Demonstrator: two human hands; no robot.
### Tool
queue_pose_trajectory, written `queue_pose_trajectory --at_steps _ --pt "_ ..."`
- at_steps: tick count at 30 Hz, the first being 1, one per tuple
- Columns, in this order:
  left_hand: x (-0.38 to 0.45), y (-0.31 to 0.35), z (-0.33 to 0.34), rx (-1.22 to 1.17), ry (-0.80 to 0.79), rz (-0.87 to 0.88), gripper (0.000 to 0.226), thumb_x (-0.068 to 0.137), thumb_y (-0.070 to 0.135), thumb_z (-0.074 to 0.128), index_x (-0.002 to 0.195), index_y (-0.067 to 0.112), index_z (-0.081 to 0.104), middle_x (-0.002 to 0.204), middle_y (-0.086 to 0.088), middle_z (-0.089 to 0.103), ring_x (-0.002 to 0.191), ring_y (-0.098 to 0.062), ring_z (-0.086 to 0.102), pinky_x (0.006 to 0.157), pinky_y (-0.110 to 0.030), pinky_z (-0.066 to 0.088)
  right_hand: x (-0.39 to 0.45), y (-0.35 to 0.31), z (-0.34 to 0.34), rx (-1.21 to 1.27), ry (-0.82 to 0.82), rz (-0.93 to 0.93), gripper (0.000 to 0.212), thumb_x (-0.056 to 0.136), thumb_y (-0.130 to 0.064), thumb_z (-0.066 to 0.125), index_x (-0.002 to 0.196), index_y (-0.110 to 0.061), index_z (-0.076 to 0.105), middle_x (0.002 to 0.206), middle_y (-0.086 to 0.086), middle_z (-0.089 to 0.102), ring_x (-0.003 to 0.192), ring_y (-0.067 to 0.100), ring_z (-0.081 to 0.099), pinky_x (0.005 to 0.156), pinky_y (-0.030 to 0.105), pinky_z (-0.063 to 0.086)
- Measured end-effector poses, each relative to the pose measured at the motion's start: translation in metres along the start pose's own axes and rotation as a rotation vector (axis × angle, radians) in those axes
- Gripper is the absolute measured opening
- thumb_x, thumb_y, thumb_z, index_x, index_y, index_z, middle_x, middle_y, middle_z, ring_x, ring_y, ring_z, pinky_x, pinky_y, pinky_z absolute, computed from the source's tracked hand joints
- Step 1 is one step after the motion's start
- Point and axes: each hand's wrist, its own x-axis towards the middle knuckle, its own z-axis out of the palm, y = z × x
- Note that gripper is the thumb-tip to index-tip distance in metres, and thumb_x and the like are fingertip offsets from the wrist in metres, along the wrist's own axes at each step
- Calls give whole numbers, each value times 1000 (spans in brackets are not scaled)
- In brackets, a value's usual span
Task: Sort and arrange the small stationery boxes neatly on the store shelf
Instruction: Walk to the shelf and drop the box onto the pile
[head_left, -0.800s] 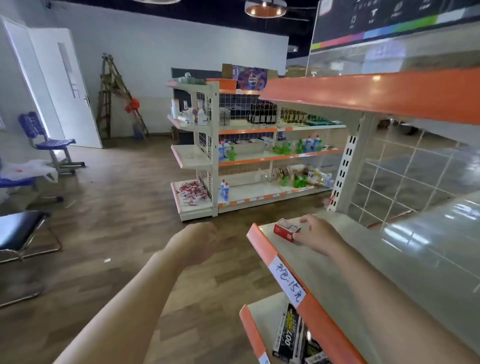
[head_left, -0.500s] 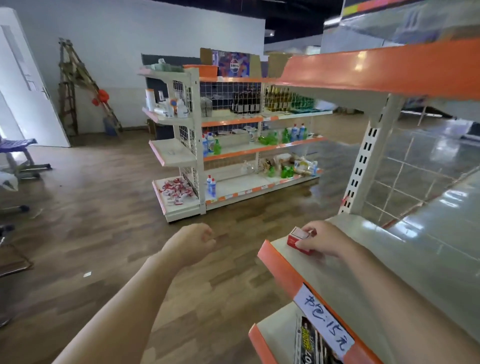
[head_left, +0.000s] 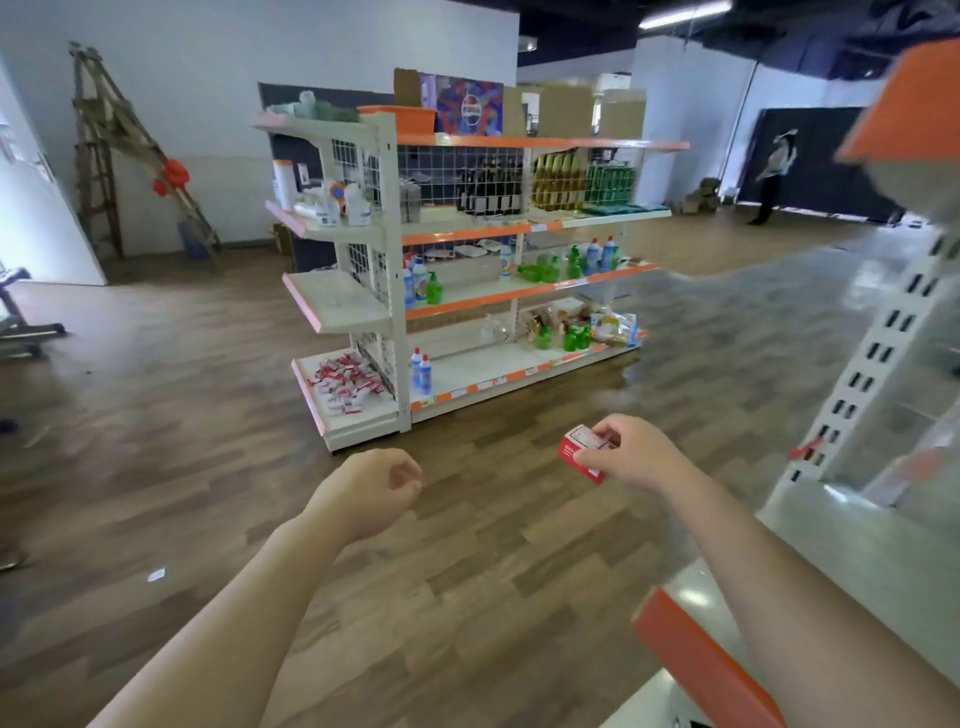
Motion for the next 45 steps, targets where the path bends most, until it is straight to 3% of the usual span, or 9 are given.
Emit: queue_pose_trajectory --at_steps 2,9,13,20,35,41,45 --pt "9 -18 -3 -13 44 -32 8 87 30 55 91 33 61 87 14 59 90 -11 58 85 -29 48 23 -17 17 31 14 -18 28 80 -34 65 100 -18 52 102 1 58 87 16 54 65 26 39" --pt "51 -93 -18 -53 117 -170 9 87 28 59 89 24 67 82 10 61 86 -14 58 81 -26 46 114 -79 79 50 -43 -141 33 84 -35 60 109 -15 50 105 3 56 88 17 53 62 25 40" --pt "90 -138 -31 -13 59 -227 12 88 28 58 92 23 68 79 11 58 83 -13 55 81 -25 45 174 -114 111 25 -86 -245 39 86 -35 58 117 -12 50 115 6 56 92 16 50 73 27 38" --pt "154 -199 -51 -10 91 -381 16 88 28 57 95 20 69 83 7 61 82 -13 57 77 -24 46 270 -166 159 -4 -211 -349 44 87 -35 57 122 -12 46 123 8 55 97 18 51 75 28 40" --pt "247 -341 -92 -95 76 -525 9 88 23 57 92 28 65 85 8 61 81 -11 56 76 -21 42 420 -276 282 -115 -359 -386 43 85 -40 59 119 -16 46 119 6 57 97 18 57 84 38 52" --pt "318 -423 -141 -95 68 -520 18 90 25 55 103 21 67 89 8 62 84 -11 57 77 -21 43 493 -351 339 -115 -377 -362 48 85 -43 59 123 -17 44 122 5 56 99 17 54 83 34 50" --pt "363 -475 -178 -142 42 -528 10 89 25 56 91 30 64 89 9 63 86 -11 59 76 -21 44 541 -400 371 -113 -395 -345 45 85 -42 59 119 -16 45 118 5 57 92 15 52 82 35 49"
